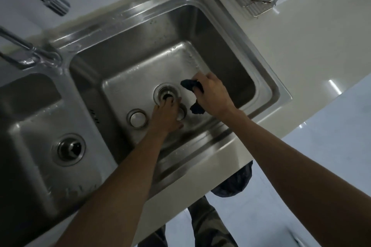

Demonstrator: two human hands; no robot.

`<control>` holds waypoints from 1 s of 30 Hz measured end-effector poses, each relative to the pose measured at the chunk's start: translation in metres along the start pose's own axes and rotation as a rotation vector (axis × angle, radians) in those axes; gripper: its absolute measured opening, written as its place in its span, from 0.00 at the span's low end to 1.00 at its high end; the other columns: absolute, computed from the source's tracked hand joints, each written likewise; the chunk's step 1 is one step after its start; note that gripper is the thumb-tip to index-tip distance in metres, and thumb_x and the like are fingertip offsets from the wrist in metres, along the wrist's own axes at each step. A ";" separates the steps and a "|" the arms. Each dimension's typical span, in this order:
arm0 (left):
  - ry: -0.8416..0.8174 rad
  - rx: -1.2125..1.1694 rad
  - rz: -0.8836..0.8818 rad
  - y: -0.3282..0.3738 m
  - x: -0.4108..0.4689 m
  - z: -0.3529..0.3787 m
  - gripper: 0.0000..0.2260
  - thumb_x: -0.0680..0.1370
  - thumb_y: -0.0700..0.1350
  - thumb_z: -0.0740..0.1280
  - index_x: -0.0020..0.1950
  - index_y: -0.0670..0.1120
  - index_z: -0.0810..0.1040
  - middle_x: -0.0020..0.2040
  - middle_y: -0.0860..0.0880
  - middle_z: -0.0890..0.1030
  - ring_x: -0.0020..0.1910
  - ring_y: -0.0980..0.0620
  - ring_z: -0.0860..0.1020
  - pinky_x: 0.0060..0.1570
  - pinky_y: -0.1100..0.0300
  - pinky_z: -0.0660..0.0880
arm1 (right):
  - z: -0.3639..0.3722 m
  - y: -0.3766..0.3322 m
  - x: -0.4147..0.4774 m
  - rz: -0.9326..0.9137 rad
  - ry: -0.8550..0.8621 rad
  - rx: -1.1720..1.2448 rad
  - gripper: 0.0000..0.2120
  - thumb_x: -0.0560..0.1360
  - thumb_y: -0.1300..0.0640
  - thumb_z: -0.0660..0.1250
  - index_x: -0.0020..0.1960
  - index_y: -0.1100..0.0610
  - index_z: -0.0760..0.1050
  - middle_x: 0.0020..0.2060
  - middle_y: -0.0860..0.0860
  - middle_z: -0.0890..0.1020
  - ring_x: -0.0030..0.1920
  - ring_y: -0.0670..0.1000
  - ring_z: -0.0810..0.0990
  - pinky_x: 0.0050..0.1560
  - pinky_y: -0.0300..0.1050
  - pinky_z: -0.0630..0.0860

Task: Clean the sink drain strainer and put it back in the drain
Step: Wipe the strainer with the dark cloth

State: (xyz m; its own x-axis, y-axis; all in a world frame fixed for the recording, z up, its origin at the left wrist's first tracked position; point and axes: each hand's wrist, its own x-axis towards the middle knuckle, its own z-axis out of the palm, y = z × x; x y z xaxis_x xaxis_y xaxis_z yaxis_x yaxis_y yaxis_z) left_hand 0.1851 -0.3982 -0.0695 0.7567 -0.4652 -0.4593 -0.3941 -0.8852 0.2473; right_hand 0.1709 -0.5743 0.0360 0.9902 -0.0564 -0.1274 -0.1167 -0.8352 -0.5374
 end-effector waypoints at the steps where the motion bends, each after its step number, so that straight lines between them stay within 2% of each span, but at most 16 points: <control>1: -0.036 -0.001 -0.008 0.003 0.005 0.004 0.45 0.72 0.55 0.76 0.82 0.51 0.54 0.76 0.41 0.62 0.72 0.37 0.67 0.64 0.42 0.70 | 0.002 0.001 -0.002 0.013 0.005 0.014 0.10 0.81 0.55 0.63 0.61 0.56 0.74 0.53 0.57 0.75 0.45 0.56 0.78 0.47 0.52 0.79; 5: -0.073 -0.047 -0.052 0.010 0.014 0.009 0.38 0.76 0.46 0.73 0.81 0.51 0.58 0.75 0.40 0.62 0.71 0.36 0.69 0.63 0.44 0.73 | 0.001 0.002 -0.001 0.067 0.035 0.064 0.09 0.80 0.57 0.64 0.60 0.56 0.75 0.54 0.57 0.77 0.47 0.55 0.79 0.48 0.46 0.77; 7: 0.010 -0.264 -0.128 0.008 0.010 -0.003 0.32 0.75 0.46 0.73 0.77 0.49 0.65 0.71 0.41 0.68 0.64 0.38 0.75 0.57 0.49 0.77 | -0.004 0.000 0.001 0.100 0.060 0.122 0.10 0.80 0.58 0.64 0.61 0.57 0.76 0.52 0.56 0.79 0.47 0.53 0.80 0.45 0.39 0.74; 8: 0.056 -0.525 -0.218 0.006 0.005 -0.013 0.29 0.74 0.48 0.74 0.73 0.48 0.70 0.67 0.43 0.74 0.58 0.42 0.79 0.50 0.54 0.79 | -0.006 -0.002 0.001 0.136 0.071 0.171 0.10 0.81 0.57 0.64 0.61 0.57 0.76 0.51 0.54 0.80 0.47 0.51 0.80 0.42 0.36 0.73; 10: 0.076 -1.264 -0.395 -0.004 -0.010 -0.042 0.23 0.75 0.51 0.75 0.68 0.46 0.75 0.59 0.43 0.83 0.49 0.46 0.84 0.40 0.60 0.80 | -0.010 -0.011 0.000 0.221 0.080 0.307 0.09 0.81 0.55 0.64 0.60 0.55 0.76 0.49 0.51 0.81 0.47 0.48 0.81 0.39 0.33 0.71; 11: 0.037 -1.582 -0.428 -0.011 -0.020 -0.055 0.21 0.77 0.50 0.74 0.67 0.45 0.75 0.57 0.42 0.85 0.49 0.45 0.86 0.42 0.59 0.81 | -0.012 -0.018 0.000 0.261 0.080 0.380 0.09 0.81 0.54 0.64 0.60 0.55 0.75 0.49 0.50 0.81 0.47 0.48 0.81 0.39 0.34 0.71; 12: 0.022 -1.780 -0.419 -0.018 -0.031 -0.068 0.20 0.78 0.50 0.73 0.67 0.45 0.75 0.55 0.42 0.86 0.51 0.45 0.86 0.46 0.56 0.82 | -0.014 -0.027 0.001 0.287 0.078 0.452 0.10 0.81 0.53 0.64 0.61 0.54 0.75 0.49 0.49 0.81 0.48 0.48 0.81 0.40 0.35 0.72; 13: 0.022 -1.847 -0.404 -0.024 -0.040 -0.080 0.18 0.78 0.50 0.73 0.66 0.46 0.75 0.54 0.43 0.86 0.53 0.45 0.86 0.50 0.54 0.82 | -0.016 -0.037 0.004 0.292 0.073 0.509 0.11 0.81 0.53 0.64 0.61 0.54 0.76 0.49 0.49 0.81 0.49 0.48 0.81 0.41 0.36 0.73; 16: 0.055 -1.823 -0.335 -0.037 -0.063 -0.110 0.19 0.76 0.52 0.75 0.64 0.47 0.77 0.61 0.42 0.83 0.60 0.44 0.82 0.58 0.53 0.79 | -0.018 -0.075 0.009 0.163 0.058 0.501 0.11 0.81 0.51 0.64 0.60 0.54 0.77 0.49 0.48 0.82 0.49 0.47 0.81 0.48 0.41 0.77; 18: 0.068 -1.863 -0.268 -0.041 -0.072 -0.125 0.17 0.75 0.51 0.76 0.60 0.46 0.80 0.61 0.41 0.83 0.60 0.43 0.82 0.58 0.54 0.78 | -0.017 -0.099 0.013 0.031 0.080 0.437 0.09 0.81 0.50 0.65 0.56 0.54 0.78 0.44 0.46 0.82 0.44 0.45 0.80 0.45 0.37 0.76; 20: 0.096 -1.885 -0.192 -0.043 -0.081 -0.137 0.15 0.74 0.50 0.78 0.56 0.46 0.81 0.59 0.41 0.83 0.60 0.43 0.80 0.61 0.51 0.78 | -0.020 -0.114 0.023 -0.037 0.120 0.419 0.08 0.81 0.50 0.65 0.53 0.54 0.77 0.40 0.46 0.81 0.40 0.44 0.78 0.40 0.28 0.70; 22: 0.105 -1.865 -0.113 -0.044 -0.086 -0.144 0.20 0.74 0.50 0.78 0.61 0.43 0.80 0.61 0.39 0.81 0.60 0.43 0.79 0.67 0.48 0.76 | -0.028 -0.123 0.036 -0.009 0.115 0.457 0.10 0.81 0.50 0.64 0.54 0.56 0.77 0.40 0.46 0.79 0.41 0.44 0.77 0.37 0.27 0.68; 24: 0.134 -1.819 -0.078 -0.044 -0.092 -0.150 0.25 0.74 0.50 0.77 0.66 0.39 0.78 0.62 0.37 0.81 0.59 0.42 0.80 0.66 0.45 0.74 | -0.031 -0.128 0.040 0.015 0.086 0.467 0.10 0.81 0.50 0.64 0.54 0.56 0.76 0.41 0.46 0.78 0.41 0.45 0.76 0.37 0.28 0.67; 27: 0.220 -1.853 -0.118 -0.054 -0.098 -0.158 0.24 0.75 0.49 0.75 0.67 0.39 0.77 0.60 0.39 0.81 0.59 0.42 0.79 0.66 0.45 0.74 | -0.023 -0.140 0.026 -0.051 0.093 0.470 0.05 0.80 0.49 0.64 0.49 0.49 0.72 0.37 0.39 0.77 0.38 0.35 0.77 0.38 0.22 0.67; 30: 0.165 -1.837 -0.063 -0.053 -0.102 -0.159 0.23 0.78 0.47 0.74 0.67 0.35 0.76 0.62 0.38 0.79 0.61 0.41 0.79 0.69 0.45 0.74 | -0.028 -0.145 0.034 -0.036 0.086 0.476 0.06 0.81 0.50 0.63 0.49 0.52 0.71 0.38 0.43 0.77 0.37 0.37 0.75 0.35 0.24 0.68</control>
State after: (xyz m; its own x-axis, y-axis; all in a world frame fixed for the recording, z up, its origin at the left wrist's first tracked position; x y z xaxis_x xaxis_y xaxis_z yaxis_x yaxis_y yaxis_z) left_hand 0.2118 -0.3031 0.0993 0.8278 -0.3299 -0.4537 0.5439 0.2738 0.7932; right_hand 0.2239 -0.4705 0.1333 0.9947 -0.0938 -0.0431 -0.0842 -0.4957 -0.8644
